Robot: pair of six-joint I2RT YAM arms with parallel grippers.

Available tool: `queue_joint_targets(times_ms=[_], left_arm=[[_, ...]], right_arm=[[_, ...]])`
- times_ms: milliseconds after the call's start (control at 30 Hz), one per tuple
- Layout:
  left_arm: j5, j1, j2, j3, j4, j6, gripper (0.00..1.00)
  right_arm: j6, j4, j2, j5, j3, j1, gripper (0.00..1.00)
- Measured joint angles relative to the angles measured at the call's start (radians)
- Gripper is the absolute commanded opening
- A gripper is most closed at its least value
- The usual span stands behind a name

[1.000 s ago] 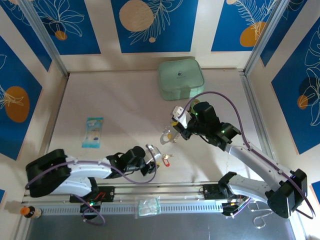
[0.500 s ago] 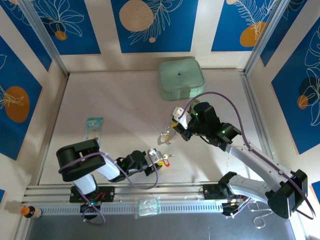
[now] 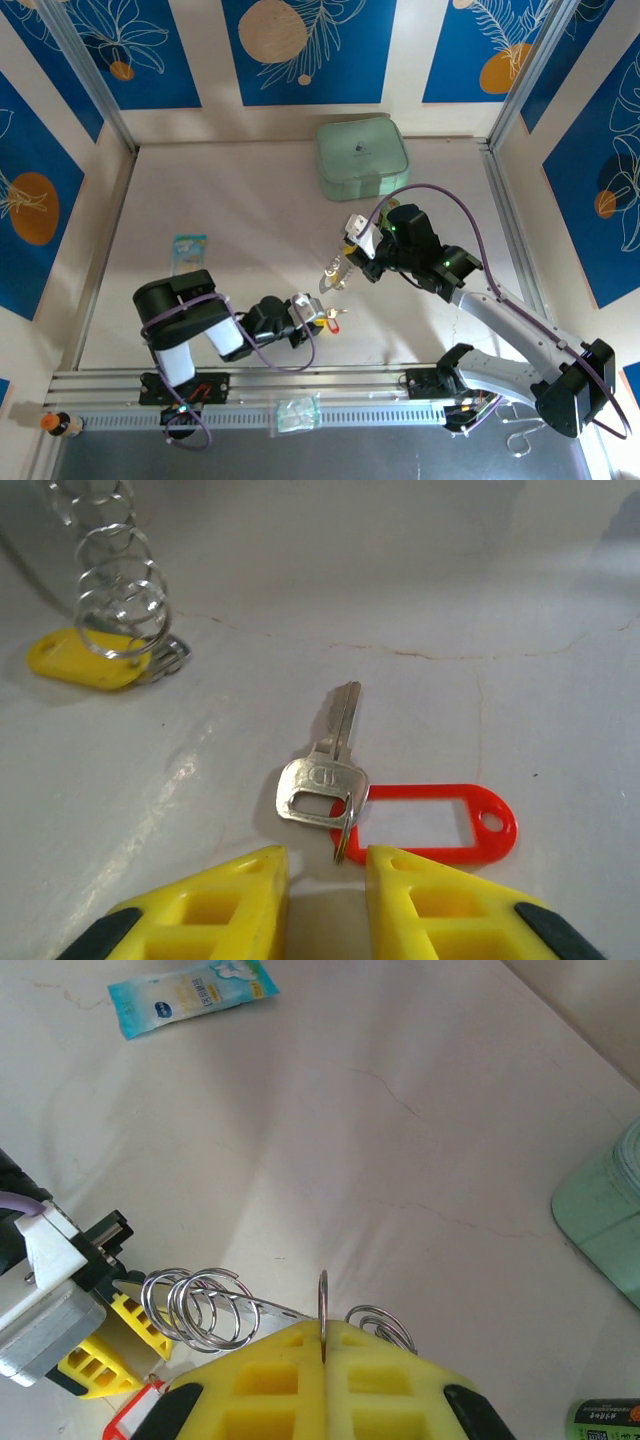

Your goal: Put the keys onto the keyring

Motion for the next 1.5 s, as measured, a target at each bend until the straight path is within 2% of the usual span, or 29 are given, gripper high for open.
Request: queue_joint_targets(times_ms=[433, 567, 700, 1500], left_arm=[[0.052, 0.016, 0.056, 0.018, 0.061, -0.016, 0.22], [0.054, 0.017, 0.058, 0.020, 0.072, -0.017, 0.29], [0.053, 0.017, 0.058, 0.020, 0.096, -0.024, 0.31], [0.077, 0.022, 0.098, 0.043, 0.103, -0.024, 0.13]], right_arm=[[0.000, -0.008, 0.000, -0.008, 0.000, 0.000, 0.00], [0.000, -0.009, 0.000, -0.008, 0.000, 0.000, 0.00], [0.000, -0.010, 0.000, -0.010, 0.000, 0.000, 0.00], [0.000, -0.014, 0.000, -0.015, 0.000, 0.000, 0.00]])
